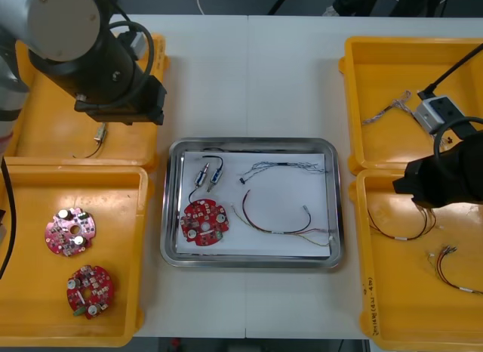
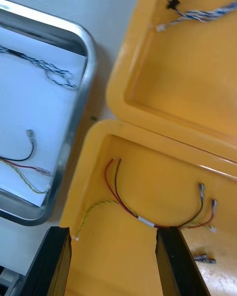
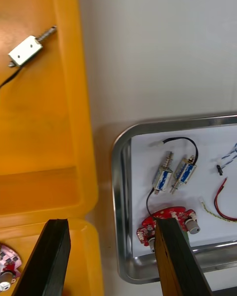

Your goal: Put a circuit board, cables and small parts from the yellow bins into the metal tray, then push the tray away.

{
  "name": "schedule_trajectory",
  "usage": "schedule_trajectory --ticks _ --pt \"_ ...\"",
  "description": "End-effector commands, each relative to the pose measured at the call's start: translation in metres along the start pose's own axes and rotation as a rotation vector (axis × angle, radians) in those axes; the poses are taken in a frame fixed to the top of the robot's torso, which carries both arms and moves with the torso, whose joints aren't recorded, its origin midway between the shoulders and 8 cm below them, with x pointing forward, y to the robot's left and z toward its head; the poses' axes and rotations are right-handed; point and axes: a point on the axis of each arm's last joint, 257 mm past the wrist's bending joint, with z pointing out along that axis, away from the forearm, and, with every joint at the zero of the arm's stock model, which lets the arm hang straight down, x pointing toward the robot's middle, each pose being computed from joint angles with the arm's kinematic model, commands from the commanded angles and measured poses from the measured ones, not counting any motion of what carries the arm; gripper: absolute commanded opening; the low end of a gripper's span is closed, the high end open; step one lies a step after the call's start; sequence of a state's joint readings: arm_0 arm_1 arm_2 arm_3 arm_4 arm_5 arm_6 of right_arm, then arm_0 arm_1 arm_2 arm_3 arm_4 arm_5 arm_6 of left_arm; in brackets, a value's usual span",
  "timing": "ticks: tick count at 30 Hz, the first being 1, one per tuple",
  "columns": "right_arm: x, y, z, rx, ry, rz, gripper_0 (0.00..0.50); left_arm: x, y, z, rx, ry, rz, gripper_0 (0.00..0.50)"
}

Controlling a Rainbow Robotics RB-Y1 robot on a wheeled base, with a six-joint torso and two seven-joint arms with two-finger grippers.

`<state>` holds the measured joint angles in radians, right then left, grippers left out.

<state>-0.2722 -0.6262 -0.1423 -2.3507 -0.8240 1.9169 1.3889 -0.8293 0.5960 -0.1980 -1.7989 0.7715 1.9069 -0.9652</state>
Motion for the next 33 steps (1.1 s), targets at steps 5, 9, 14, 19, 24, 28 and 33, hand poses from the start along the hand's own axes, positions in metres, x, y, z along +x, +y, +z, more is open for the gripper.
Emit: schedule_trajectory --ticks 5,9,14,19,24,28,33 --pt "-0.025 0.067 0.003 -0.053 -0.013 -0.181 0.500 -0.019 0.051 -0.041 -0.028 -0.071 -0.080 0.500" --pt "-0.025 0.093 0.011 -0.062 0.010 -0.294 0.500 -0.014 0.073 -0.050 -0.025 -0.061 -0.094 0.500" --pt "-0.015 0.126 0.021 -0.079 0.050 -0.448 0.500 -0.005 0.098 -0.057 -0.046 -0.056 -0.087 0.500" --pt "-0.002 0.156 0.037 -0.089 0.107 -0.594 0.500 0.009 0.126 -0.058 -0.064 -0.041 -0.056 0.500" --pt "0.001 0.179 0.049 -0.103 0.125 -0.754 0.500 0.021 0.144 -0.063 -0.072 -0.030 -0.046 0.500" --pt "0.001 0.195 0.062 -0.123 0.121 -0.879 0.500 0.034 0.153 -0.066 -0.069 -0.021 -0.047 0.500" --pt "-0.003 0.222 0.074 -0.166 0.056 -1.034 0.500 0.052 0.164 -0.064 -0.085 -0.006 -0.039 0.500"
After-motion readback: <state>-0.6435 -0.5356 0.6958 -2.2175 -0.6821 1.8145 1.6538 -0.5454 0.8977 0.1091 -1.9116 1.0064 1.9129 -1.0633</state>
